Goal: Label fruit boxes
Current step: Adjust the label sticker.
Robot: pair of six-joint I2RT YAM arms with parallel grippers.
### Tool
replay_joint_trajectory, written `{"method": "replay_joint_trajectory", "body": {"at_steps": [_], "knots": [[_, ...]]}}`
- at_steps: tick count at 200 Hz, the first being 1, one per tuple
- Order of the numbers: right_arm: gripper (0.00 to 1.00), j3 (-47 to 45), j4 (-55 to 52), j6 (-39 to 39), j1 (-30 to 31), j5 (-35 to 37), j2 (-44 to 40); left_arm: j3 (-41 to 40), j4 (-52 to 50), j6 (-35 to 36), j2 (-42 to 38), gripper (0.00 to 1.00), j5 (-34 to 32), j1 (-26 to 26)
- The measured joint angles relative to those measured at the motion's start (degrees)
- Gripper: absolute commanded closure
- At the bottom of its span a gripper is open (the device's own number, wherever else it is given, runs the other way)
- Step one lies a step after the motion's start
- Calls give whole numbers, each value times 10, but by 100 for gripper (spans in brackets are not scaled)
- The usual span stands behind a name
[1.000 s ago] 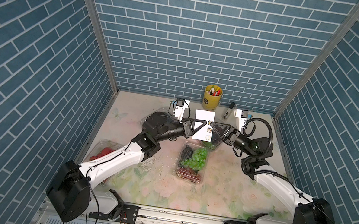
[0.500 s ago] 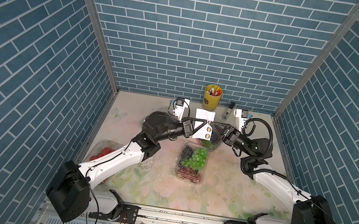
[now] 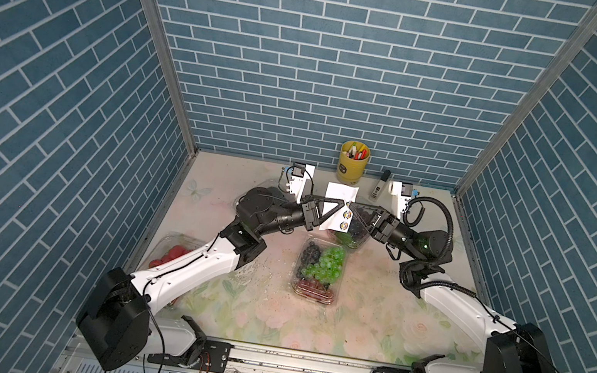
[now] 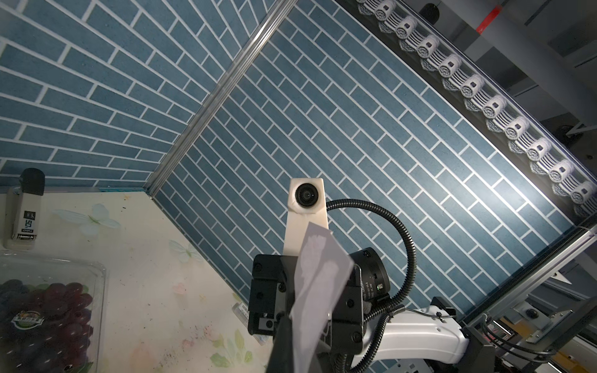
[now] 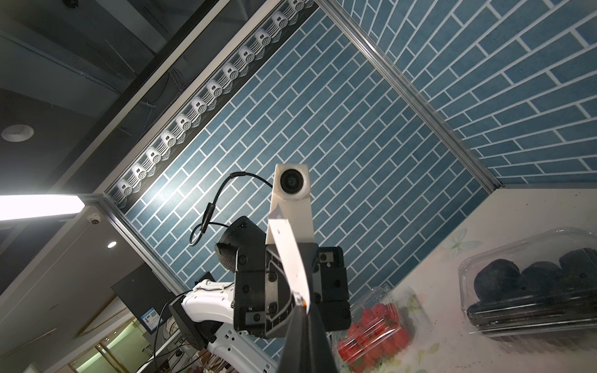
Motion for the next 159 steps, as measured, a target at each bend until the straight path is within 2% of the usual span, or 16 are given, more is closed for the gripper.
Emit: {"method": "replay_joint_trajectory", "body": {"at_steps": [47,62,88,134,159], "knots": [[100,0,-1,0,-4,0,0,-2,7,1,0,100,6,0],[100,0,-4,0,-6,-1,0,-3,5,5,-2,84,6,0],[100,0,-11,0,-6,-4,-1,-8,-7,12,-17,78,3,4],[100,0,-10,8,-6,-14,-1,-6,1,8,-17,79,0,12],[100,0,-8,13,-6,-17,-1,3,10,-4,5,85,3,12]]}}
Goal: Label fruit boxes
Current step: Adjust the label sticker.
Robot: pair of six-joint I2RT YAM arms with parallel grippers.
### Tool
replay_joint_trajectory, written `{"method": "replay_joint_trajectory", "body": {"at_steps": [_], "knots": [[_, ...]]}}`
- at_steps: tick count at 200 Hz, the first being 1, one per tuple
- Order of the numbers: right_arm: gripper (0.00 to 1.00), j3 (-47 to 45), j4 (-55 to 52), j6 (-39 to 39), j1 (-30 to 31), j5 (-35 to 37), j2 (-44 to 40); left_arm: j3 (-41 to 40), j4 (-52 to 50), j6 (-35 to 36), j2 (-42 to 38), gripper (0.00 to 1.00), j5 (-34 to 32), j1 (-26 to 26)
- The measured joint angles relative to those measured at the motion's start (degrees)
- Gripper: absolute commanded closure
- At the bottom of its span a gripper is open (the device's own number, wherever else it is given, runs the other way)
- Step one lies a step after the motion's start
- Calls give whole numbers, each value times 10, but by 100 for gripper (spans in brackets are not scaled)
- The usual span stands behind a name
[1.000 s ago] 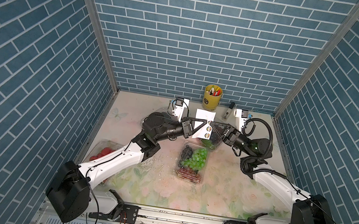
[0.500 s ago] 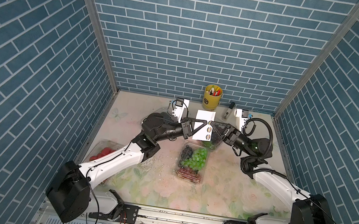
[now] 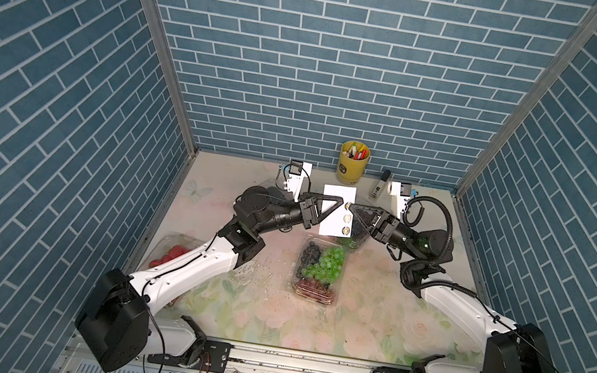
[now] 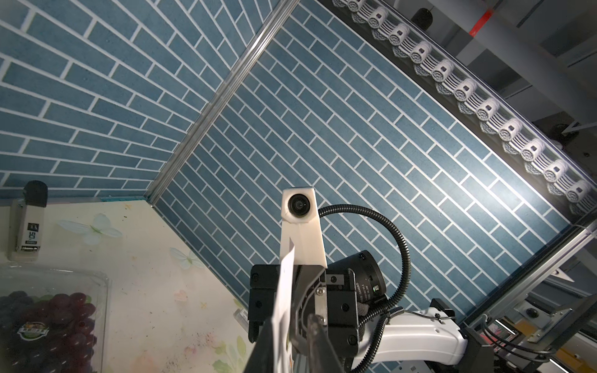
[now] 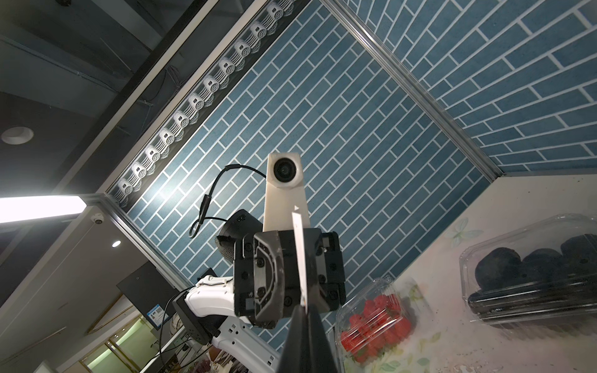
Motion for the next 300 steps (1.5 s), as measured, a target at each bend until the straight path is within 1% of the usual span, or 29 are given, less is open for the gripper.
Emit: {"method": "replay_joint_trajectory", "body": {"at_steps": [29,116,222,300], "knots": [[100,0,0,2,0,-2,0,0,8,-9,10,100,2,0],[100,2,23,13,-2,3,17,1,60,-51,26,100,23,0],[100,9,64,39,-1,-4,23,0,81,-58,27,100,25,0],[100,9,69,42,0,-4,23,0,83,-58,30,100,23,0]]}}
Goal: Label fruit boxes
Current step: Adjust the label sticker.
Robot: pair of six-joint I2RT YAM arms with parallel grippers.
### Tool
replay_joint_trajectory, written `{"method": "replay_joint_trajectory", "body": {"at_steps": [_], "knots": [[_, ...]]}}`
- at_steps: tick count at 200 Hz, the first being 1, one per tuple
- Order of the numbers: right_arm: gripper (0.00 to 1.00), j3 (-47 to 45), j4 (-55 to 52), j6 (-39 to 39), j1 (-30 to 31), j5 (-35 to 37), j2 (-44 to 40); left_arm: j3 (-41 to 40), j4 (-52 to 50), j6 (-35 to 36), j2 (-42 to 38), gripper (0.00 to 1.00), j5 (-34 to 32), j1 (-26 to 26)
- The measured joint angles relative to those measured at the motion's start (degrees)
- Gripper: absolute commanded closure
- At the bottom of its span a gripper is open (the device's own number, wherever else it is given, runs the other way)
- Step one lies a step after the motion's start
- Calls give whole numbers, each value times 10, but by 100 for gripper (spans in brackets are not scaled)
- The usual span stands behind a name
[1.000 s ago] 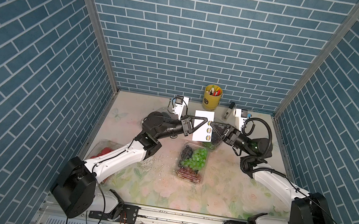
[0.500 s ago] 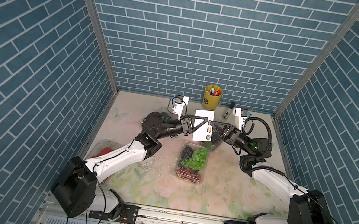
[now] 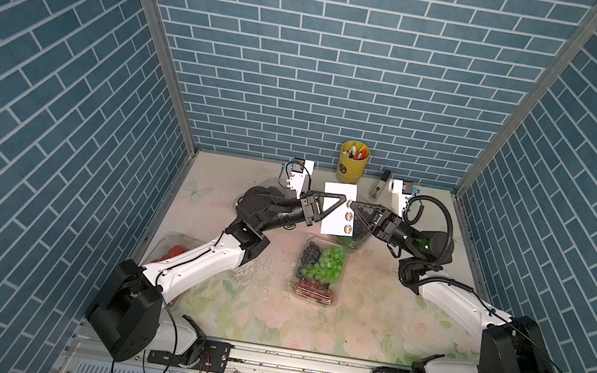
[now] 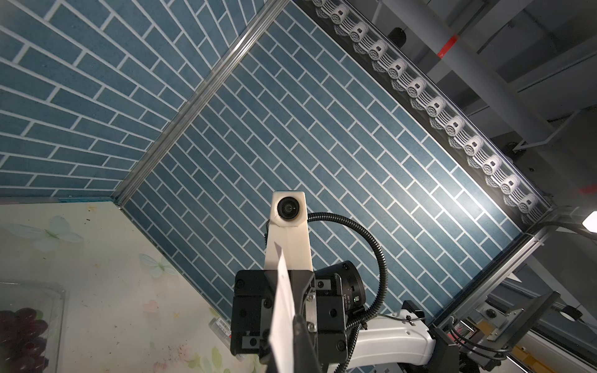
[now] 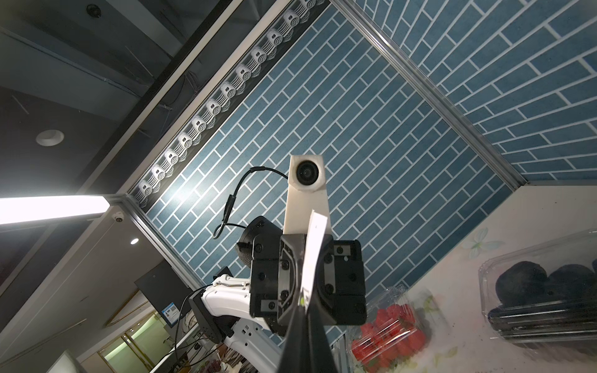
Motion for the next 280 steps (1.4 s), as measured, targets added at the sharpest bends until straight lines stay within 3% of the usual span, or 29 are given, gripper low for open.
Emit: {"method": "replay_joint_trajectory", "body": {"at_steps": [280], "knots": [[100,0,1,0,4,-1,-6,-10,-5,10,-16,100,-7,0]]}}
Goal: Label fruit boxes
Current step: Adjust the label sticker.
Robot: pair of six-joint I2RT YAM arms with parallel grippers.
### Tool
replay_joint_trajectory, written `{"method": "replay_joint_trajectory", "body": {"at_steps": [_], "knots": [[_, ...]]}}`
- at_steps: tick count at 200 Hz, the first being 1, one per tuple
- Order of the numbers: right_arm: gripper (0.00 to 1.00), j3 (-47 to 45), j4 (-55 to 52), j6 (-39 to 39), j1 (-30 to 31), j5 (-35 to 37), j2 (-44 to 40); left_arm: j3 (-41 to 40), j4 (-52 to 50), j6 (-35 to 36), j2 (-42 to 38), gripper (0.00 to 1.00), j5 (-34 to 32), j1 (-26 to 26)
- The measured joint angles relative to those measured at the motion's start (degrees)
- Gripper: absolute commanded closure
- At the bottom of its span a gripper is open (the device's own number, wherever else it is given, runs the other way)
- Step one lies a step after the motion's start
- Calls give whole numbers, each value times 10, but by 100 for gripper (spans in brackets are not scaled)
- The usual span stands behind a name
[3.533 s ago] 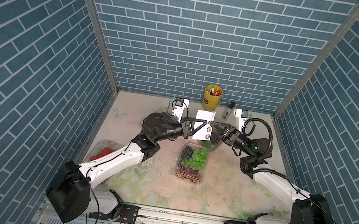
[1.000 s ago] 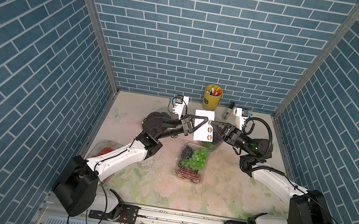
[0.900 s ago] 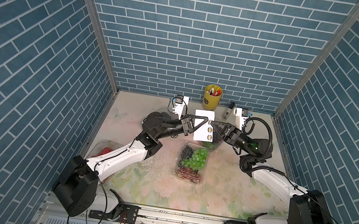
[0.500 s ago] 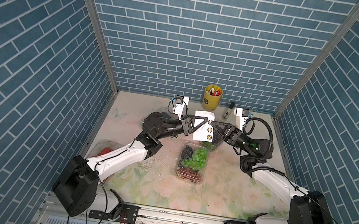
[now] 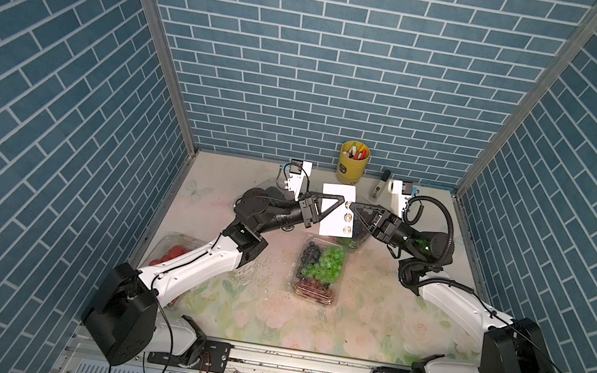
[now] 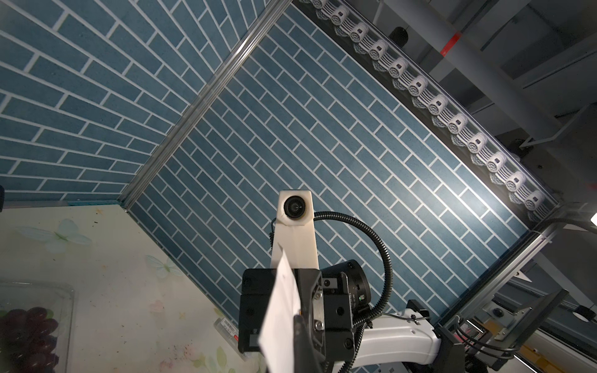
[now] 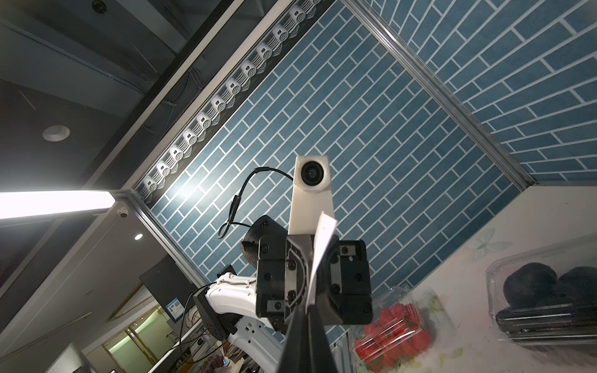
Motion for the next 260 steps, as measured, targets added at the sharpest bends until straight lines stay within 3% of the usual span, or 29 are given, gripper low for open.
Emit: {"method": "replay_joint_trajectory", "body": {"at_steps": [153,260], "knots": [[100,4,3,0,-4,0,0,0,129,-91,52,100,37,1],[100,8,3,0,-4,-1,0,0,134,-87,59,100,35,1]]}}
